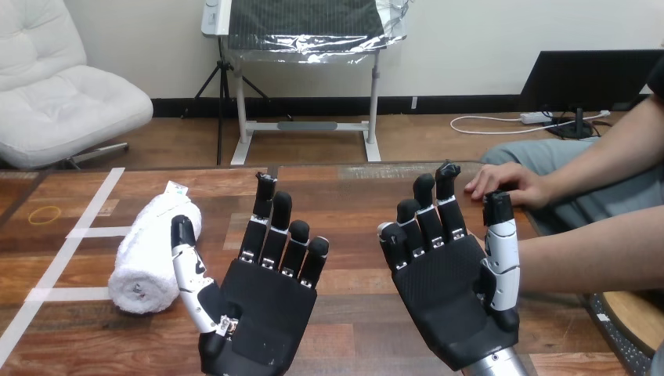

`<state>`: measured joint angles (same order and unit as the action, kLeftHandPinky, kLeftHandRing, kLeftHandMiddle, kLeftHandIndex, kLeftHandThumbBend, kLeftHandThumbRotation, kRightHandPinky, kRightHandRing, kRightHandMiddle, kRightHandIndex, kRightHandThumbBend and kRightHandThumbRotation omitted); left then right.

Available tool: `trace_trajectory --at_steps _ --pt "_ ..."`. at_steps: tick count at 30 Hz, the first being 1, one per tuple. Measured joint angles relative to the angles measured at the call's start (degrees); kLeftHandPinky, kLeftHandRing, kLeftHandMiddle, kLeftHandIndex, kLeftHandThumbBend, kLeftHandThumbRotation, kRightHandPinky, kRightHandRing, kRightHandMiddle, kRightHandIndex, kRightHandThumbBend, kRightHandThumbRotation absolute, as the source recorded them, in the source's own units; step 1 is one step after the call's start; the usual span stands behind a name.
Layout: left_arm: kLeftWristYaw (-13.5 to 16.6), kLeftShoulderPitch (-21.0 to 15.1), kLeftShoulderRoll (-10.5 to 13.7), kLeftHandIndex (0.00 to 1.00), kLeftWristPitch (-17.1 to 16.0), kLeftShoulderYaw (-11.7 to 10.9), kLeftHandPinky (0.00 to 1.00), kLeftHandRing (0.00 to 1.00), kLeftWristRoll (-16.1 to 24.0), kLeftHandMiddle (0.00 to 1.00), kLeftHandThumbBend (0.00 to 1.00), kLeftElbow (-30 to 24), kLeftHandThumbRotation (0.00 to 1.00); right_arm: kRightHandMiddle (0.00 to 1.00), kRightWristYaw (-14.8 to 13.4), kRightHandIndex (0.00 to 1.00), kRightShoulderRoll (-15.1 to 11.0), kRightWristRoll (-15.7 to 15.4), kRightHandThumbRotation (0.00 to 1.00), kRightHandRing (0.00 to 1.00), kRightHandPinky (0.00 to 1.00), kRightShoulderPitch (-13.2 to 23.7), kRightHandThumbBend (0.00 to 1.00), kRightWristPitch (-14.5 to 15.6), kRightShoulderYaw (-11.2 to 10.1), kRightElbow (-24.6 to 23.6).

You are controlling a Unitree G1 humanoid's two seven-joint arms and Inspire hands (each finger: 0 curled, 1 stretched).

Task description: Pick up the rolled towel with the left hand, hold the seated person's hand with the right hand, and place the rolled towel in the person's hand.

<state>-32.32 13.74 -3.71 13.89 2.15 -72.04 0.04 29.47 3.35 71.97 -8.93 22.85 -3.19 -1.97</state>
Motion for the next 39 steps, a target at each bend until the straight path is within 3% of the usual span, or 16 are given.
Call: trace_trajectory --at_steps 39 --pt "0.7 0.0 0.0 0.73 0.0 0.0 0.43 0.51 -0.5 0.63 0.61 0.0 0.86 0.58 0.1 0.59 0.0 0.0 0.22 0.48 0.33 0.0 0.68 1.3 -0.1 0.0"
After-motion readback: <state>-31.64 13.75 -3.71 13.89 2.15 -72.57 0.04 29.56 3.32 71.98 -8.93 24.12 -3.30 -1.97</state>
